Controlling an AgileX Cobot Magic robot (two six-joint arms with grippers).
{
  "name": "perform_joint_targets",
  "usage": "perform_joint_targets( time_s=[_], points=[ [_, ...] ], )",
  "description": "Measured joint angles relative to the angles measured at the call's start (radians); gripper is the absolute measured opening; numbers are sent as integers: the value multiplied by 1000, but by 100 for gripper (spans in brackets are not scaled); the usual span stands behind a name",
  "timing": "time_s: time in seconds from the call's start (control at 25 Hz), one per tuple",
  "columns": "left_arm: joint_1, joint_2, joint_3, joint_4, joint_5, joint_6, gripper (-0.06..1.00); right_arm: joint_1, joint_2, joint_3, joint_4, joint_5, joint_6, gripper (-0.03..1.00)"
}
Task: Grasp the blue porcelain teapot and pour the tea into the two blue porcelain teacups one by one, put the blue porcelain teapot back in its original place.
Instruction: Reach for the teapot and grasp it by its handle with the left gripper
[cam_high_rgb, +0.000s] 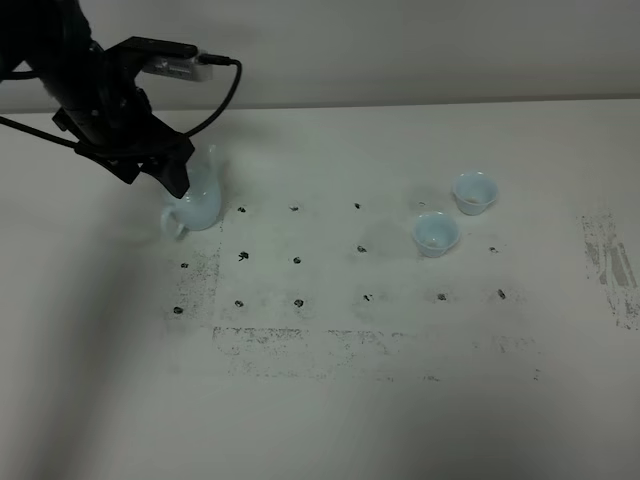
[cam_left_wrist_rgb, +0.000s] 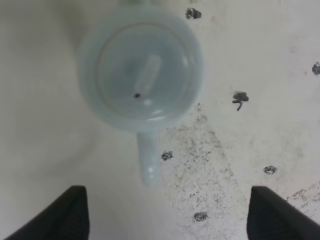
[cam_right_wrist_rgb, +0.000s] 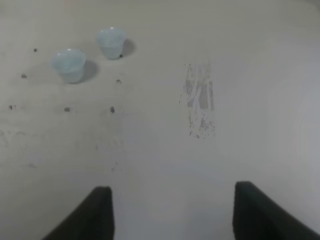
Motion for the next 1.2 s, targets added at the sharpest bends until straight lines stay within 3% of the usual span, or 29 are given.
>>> perform_joint_targets(
  time_s=[0.24,0.48,0.6,0.8,1.04,1.2],
  points=[
    [-100,-1,0,95,0,-83,6,0,0,0,0,0,0,50],
    [-100,-4,0,162,0,-109,6,0,0,0,0,0,0,50],
    [-75,-36,3,154,0,-117,6,0,0,0,0,0,0,50],
    [-17,-161,66,57,0,-102,6,0,0,0,0,0,0,50],
    [6,-150,148,44,-12,-91,6,0,0,0,0,0,0,50],
    [6,-112,148,46,-80,-90,6,0,0,0,0,0,0,50]
  ],
)
